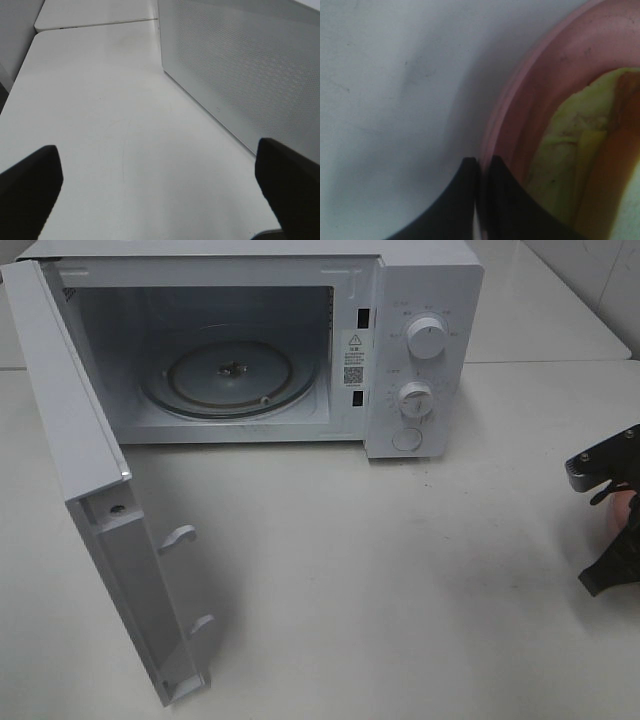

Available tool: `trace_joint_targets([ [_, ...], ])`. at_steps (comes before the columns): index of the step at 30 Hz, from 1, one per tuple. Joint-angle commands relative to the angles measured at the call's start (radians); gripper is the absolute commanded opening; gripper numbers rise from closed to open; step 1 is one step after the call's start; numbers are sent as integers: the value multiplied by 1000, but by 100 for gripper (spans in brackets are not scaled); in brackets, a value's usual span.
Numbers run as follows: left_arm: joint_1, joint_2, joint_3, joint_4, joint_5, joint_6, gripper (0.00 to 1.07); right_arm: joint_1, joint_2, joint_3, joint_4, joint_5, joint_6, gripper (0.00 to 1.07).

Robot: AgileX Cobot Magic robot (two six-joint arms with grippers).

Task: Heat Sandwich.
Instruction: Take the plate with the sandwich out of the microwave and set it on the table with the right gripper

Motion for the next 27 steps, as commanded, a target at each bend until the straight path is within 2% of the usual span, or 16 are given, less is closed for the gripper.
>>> trace_joint_targets([
  [1, 5, -22, 1, -2, -10, -4, 101, -5, -1, -1, -9, 20, 6, 11],
  [4, 5, -22, 1, -2, -10, -4, 101, -5, -1, -1, 10, 21, 4, 17],
  [6, 5, -22, 1, -2, -10, -4, 101, -5, -14, -13, 38, 46, -5, 31],
  [7, 5, -22, 1, -2, -10, -4, 101, -5, -22, -19, 44, 57, -6, 35],
  [8, 5, -22, 1, -2, -10, -4, 101, -5, -22, -19, 44, 57, -6, 35],
  [9, 5, -22, 1, -2, -10, -4, 101, -4, -44, -31, 65, 90, -6, 45],
  [10, 5, -22, 1, -2, -10, -4, 101, -4, -54, -33, 80, 102, -6, 50],
  [13, 5, -22, 1, -2, -10, -4, 101, -4, -82, -38, 120, 124, -14, 57],
  [14, 5, -22, 1, -2, -10, -4, 101, -4, -115, -44, 178, 142, -44, 63],
  [16, 5, -22, 1, -2, -10, -4, 101, -4, -151, -44, 256, 151, -112, 68],
  [17, 5, -22, 1, -2, -10, -4, 101, -4, -151, -44, 256, 151, -112, 68],
  [18, 5, -22, 1, -2, -10, -4, 101, -4, -184, -44, 331, 166, -198, 72],
  [20, 5, -22, 1, -2, -10, -4, 101, -4, -219, -44, 410, 179, -256, 77],
  [21, 5, -22, 1, -2, -10, -4, 101, -4, -219, -44, 410, 179, -256, 77],
  [22, 5, -22, 1, -2, -10, -4, 101, -4, -253, -44, 473, 197, -297, 81],
  [27, 5, -22, 1, -2, -10, -4, 101, -4, -355, -46, 602, 258, -362, 83],
])
